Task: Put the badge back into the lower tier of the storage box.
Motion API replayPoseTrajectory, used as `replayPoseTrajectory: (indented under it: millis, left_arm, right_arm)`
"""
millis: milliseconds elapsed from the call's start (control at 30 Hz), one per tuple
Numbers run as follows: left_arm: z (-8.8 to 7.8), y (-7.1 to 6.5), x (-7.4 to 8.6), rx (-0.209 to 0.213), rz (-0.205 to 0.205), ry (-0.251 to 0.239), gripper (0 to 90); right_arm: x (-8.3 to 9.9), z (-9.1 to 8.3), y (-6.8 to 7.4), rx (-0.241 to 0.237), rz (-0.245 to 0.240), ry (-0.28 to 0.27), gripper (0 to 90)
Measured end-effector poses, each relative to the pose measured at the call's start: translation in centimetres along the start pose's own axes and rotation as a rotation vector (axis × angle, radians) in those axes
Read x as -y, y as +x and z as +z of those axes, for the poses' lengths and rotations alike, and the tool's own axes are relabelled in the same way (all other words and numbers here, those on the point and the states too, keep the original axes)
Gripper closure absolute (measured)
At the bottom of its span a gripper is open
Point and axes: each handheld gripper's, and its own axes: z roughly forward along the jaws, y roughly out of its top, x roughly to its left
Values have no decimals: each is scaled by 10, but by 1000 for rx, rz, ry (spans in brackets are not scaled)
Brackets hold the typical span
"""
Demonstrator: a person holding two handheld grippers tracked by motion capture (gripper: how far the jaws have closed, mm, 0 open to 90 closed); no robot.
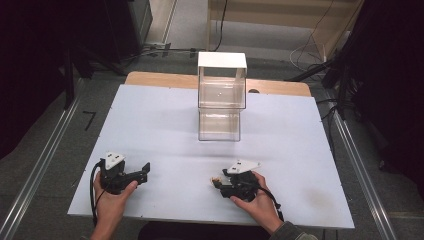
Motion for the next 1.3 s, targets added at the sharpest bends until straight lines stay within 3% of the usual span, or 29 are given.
replayPoseTrajectory:
  millis: [500,767,1067,1100,1300]
  left_arm:
    - [0,0,0,2,3,2,56]
    - [0,0,0,4,3,2,56]
    - [0,0,0,6,2,2,56]
    - [0,0,0,6,3,2,56]
    - [0,0,0,5,1,1,56]
  right_arm:
    - [0,3,10,1,-46,-1,646]
    - [-2,-4,11,-19,-48,-51,807]
    - [-3,-8,9,-44,-19,-69,823]
    - [-3,-10,8,-59,-15,-81,866]
    - [-3,-11,7,-59,-8,-81,869]
